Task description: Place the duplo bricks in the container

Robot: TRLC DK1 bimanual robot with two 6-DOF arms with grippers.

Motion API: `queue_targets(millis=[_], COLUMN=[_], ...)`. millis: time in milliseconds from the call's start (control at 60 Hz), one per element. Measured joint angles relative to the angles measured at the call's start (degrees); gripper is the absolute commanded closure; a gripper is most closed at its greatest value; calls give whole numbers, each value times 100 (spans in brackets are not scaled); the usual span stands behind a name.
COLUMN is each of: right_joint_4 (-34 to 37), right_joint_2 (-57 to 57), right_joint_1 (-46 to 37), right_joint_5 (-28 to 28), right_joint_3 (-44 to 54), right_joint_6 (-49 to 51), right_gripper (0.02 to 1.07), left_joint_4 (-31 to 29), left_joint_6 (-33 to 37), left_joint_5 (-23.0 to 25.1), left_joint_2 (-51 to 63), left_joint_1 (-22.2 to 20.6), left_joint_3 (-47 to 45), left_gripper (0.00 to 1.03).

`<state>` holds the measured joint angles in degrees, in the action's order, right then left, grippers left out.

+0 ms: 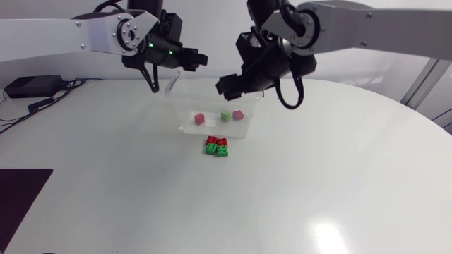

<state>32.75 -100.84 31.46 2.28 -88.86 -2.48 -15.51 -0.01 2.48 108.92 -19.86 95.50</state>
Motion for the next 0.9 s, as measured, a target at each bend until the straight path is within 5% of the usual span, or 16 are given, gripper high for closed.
queue_targets(millis=[100,233,283,500,900], right_joint_4=[-195,-361,-446,-623,-101], right_joint_2=[205,160,98,-752,-2186], right_joint_1=[160,256,297,409,407], right_joint_5=[2,44,44,48,46], right_joint_3=[695,1217,1281,1141,-164], right_joint_6=[31,59,83,192,245], right_gripper=[30,30,30,30,30], left_joint_4=[0,-210,-243,-306,-136], left_joint_6=[-2,-20,-20,-22,13], left_joint_5=[-63,-168,-177,-195,70], left_joint_2=[498,1152,1294,1067,-2020], left_joint_1=[68,157,186,308,542], left_joint_3=[461,1250,1412,1060,-1556], left_gripper=[51,12,5,5,5])
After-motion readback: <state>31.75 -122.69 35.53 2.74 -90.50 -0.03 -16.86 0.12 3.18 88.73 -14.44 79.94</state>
